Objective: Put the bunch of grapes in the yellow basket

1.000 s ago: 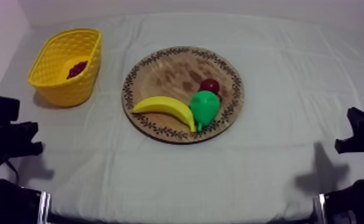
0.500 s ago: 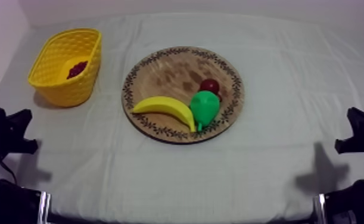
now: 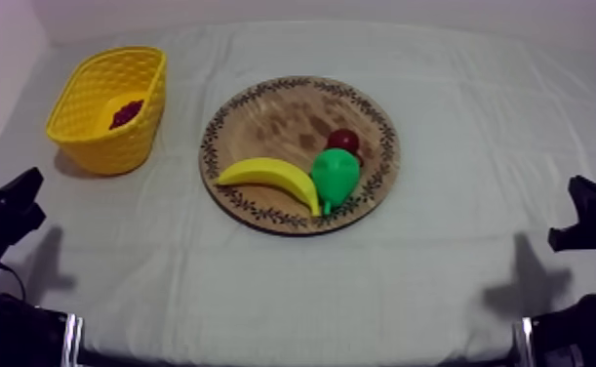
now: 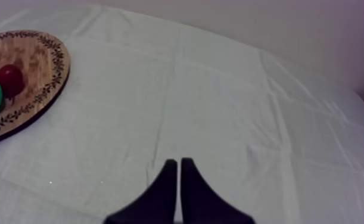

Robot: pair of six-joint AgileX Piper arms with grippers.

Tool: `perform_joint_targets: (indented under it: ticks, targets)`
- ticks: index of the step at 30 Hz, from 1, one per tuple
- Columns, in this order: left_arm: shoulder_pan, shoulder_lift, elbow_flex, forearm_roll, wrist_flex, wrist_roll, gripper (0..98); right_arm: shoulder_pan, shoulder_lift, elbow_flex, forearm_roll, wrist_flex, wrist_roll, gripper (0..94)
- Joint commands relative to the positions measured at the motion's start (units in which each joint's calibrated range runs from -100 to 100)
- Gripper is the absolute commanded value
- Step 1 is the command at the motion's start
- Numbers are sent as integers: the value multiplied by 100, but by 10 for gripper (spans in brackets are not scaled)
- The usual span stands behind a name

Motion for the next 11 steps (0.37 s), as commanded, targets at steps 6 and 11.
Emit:
perform_joint_targets:
  ticks: [6, 11]
  targets:
    - [-148, -33, 3, 1, 5, -61, 1, 1, -2, -1, 1, 0, 0, 5]
    - [-166, -36, 4, -1, 5, -61, 1, 1, -2, -1, 1, 0, -2, 5]
